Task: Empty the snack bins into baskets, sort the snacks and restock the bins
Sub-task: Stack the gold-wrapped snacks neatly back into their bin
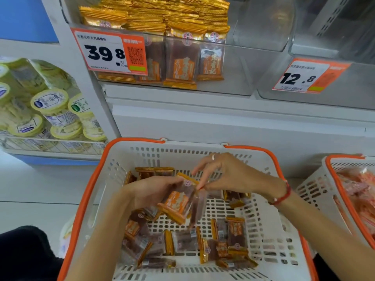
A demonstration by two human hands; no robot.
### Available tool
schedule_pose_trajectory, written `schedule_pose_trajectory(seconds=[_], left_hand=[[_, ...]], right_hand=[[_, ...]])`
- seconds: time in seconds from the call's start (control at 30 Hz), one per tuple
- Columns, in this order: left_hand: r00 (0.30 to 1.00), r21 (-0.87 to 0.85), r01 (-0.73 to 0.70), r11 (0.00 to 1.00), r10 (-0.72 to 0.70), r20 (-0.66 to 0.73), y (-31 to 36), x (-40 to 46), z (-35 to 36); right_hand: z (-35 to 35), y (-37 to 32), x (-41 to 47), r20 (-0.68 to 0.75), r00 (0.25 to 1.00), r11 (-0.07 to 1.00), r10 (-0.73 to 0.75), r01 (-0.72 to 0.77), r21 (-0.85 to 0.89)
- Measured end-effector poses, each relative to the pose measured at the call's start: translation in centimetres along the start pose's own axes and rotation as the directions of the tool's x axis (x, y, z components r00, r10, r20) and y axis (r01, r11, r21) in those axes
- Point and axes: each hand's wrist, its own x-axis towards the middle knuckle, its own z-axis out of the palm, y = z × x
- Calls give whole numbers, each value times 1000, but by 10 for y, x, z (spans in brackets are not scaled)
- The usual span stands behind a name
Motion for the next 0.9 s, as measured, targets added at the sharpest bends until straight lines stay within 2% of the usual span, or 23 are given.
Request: schedule_pose_trajectory(seconds=[0.07,0.1,0.2,0.23,0.27,0.33,0.4,0.47,0.53,0.6,0.7,0.77,0.83,0.9], left_hand=[[991,-41,-41,998,36,-129,-1,5,1],[977,-1,-66,998,65,-202,-1,6,1],[893,282,-159,946,260,-367,4,7,-3],[872,303,-181,936,295,-391,8,5,-4],[866,299,-209,931,318,-386,10,5,-7],[898,197,-227,954,283,-336,14,2,-10],[937,74,-242,967,253,-241,18,-4,-9],[960,43,-212,976,216,-178,23,-9,-1],[970,64,-196,978,203,-130,26,-11,8],[968,69,-193,979,201,-150,29,-13,15],[943,41,-174,984,179,-280,35,-15,21],[940,39,-198,979,201,-274,40,-19,25],[922,57,-276,959,281,-268,42,-21,28],[873,72,-368,927,371,-315,44,-21,33]], right_hand=[[6,8,1,-84,996,998,-32,28,-53],[7,8,0,-115,992,996,-56,48,-72],[3,-11,-3,-82,990,987,-112,101,-123],[-1,-20,-4,-52,993,990,-107,102,-101],[-6,-29,-5,-31,994,993,-104,102,-60],[-13,-42,-4,-29,994,993,-102,104,58],[-16,-48,-2,-66,993,987,-93,101,129],[-16,-44,2,-128,990,982,-51,74,175],[-17,-36,6,-189,981,930,39,33,365],[-19,-29,8,-225,967,851,120,17,525],[-19,-25,9,-233,962,900,139,-25,434],[-19,-30,11,-247,960,941,130,-41,336],[-18,-37,15,-341,935,959,95,6,285],[-14,-45,20,-480,874,967,71,58,248]])
